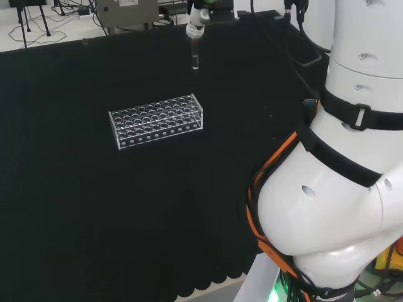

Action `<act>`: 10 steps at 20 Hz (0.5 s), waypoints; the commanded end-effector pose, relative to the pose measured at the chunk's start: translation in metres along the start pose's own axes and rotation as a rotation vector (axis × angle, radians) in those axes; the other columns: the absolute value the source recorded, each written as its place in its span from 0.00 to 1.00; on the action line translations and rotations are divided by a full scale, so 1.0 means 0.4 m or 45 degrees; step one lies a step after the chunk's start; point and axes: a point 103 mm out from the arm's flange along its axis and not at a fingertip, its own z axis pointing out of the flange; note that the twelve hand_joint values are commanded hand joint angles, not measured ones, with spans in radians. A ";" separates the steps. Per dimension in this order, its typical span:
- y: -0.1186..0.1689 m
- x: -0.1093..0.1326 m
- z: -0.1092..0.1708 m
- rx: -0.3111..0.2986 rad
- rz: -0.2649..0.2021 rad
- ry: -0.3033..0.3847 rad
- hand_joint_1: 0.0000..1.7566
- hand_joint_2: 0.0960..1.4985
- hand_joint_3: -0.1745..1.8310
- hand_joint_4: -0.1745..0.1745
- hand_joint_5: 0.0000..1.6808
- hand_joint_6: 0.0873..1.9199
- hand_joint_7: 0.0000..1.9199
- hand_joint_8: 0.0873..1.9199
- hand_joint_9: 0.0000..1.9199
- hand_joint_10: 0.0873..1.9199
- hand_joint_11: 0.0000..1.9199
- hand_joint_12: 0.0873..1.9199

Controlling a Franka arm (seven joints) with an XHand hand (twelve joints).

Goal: Shake the test tube.

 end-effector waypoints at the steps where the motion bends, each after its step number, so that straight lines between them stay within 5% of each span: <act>1: 0.003 0.030 0.003 0.003 -0.032 -0.003 0.81 0.52 0.20 0.00 0.85 0.06 0.90 0.19 0.74 0.10 0.50 0.58; 10: 0.016 0.197 0.027 0.031 -0.190 0.035 0.81 0.52 0.20 0.00 0.85 0.06 0.90 0.19 0.74 0.10 0.50 0.58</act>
